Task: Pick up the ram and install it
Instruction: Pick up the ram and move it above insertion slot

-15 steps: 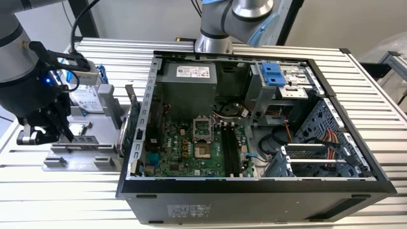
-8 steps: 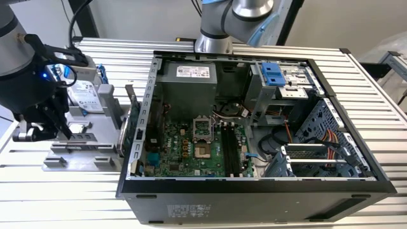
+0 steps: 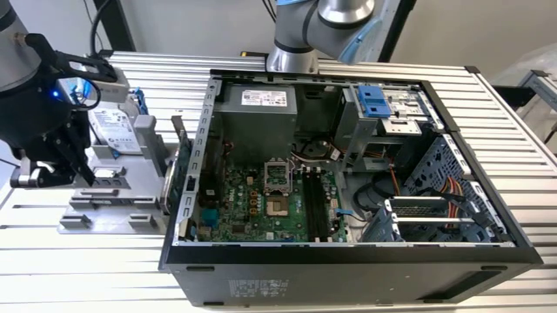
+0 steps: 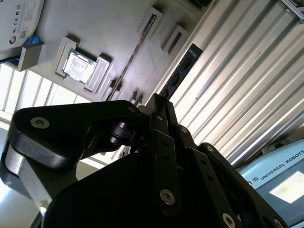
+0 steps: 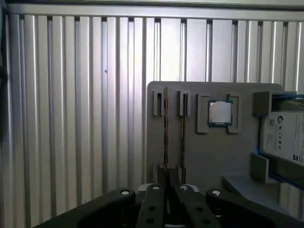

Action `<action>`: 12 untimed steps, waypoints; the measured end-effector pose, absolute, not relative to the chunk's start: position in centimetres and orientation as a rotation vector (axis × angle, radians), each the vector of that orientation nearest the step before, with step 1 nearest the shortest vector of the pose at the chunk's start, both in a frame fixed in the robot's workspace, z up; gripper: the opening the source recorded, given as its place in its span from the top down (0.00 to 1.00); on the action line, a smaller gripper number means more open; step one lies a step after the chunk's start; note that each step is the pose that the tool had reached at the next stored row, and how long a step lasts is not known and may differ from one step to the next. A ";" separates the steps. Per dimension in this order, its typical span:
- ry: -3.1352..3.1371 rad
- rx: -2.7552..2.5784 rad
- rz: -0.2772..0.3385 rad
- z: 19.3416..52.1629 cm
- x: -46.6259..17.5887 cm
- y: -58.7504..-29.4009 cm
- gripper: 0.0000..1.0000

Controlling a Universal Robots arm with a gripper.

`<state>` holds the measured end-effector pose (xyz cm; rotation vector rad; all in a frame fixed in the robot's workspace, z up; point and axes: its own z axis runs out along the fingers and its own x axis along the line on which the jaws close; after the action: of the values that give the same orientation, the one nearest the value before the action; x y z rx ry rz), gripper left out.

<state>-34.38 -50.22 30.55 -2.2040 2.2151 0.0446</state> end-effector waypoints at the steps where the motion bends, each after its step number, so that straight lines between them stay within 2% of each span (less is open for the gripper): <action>1: 2.215 -2.204 0.045 30.7 -34.4 -50.2 1.00; 12: 2.215 -2.204 0.045 31.6 -34.4 -50.2 1.00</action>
<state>-34.38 -50.22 31.62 -2.2041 2.2151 0.0446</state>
